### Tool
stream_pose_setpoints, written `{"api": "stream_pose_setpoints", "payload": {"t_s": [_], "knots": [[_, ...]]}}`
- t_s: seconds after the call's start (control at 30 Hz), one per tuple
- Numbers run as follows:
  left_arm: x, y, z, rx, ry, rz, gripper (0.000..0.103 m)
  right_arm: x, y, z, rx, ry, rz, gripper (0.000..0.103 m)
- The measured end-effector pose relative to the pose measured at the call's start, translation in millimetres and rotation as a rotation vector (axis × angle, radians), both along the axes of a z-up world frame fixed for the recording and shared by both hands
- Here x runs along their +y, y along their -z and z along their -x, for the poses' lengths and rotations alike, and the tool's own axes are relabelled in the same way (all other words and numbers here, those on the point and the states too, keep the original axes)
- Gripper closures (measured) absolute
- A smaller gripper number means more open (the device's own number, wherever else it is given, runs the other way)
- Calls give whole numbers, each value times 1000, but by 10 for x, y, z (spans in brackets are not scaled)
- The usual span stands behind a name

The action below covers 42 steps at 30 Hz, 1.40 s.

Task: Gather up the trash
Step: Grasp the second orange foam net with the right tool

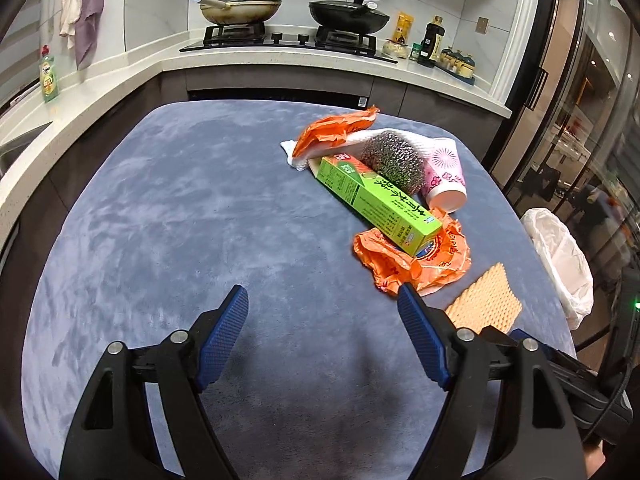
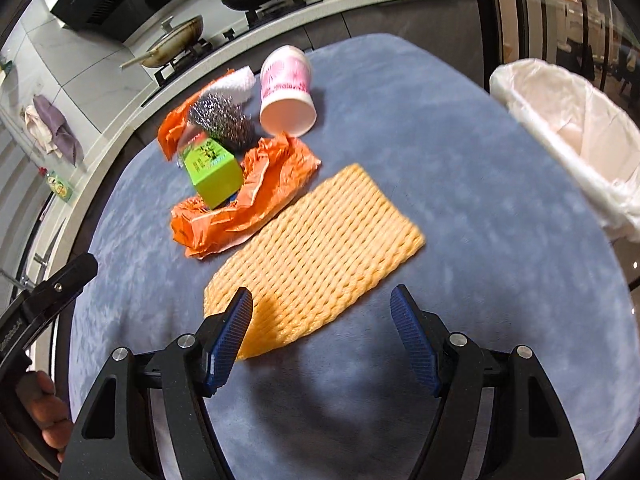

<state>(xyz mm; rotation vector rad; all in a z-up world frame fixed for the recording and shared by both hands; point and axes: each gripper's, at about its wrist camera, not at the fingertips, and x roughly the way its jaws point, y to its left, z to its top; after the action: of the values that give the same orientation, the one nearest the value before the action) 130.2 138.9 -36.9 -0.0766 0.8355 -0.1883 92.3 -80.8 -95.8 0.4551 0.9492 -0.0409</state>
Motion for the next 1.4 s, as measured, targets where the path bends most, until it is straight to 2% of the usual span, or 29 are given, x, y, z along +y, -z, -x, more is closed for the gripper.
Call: {"api": "stream_pose_setpoints", "payload": {"t_s": [0.13,0.23,0.3,0.43,0.47,0.5,0.8,0.87,1.07,1.27,1.4], "knots": [[1,21,-13,-1,4,10,25,21,27,-71,-6,8,11,35],[-21,40,-39,4,11,12,25,26,28,-126,-5,20,31,45],[-51,50,-57,7,18,11,25,22,18,-162,-4,26,44,64],[-141,92,-94,15,37,5,25,-4,9,-201,-12,24,38,82],[-176,104,-107,21,45,4,25,-7,0,-197,-15,25,43,90],[-202,114,-117,24,51,4,25,-12,-16,-192,-19,26,51,92],[-472,120,-264,36,89,21,23,-272,-289,-85,-95,90,85,94],[-526,93,-303,28,87,24,20,-330,-325,-71,-103,100,100,94],[-694,5,-496,16,72,40,18,-455,-363,-80,-117,122,91,94],[-628,-63,-780,17,33,68,18,-534,-408,-83,-137,133,75,94],[-550,-18,-832,36,2,83,18,-617,-417,-102,-147,154,62,94]]}}
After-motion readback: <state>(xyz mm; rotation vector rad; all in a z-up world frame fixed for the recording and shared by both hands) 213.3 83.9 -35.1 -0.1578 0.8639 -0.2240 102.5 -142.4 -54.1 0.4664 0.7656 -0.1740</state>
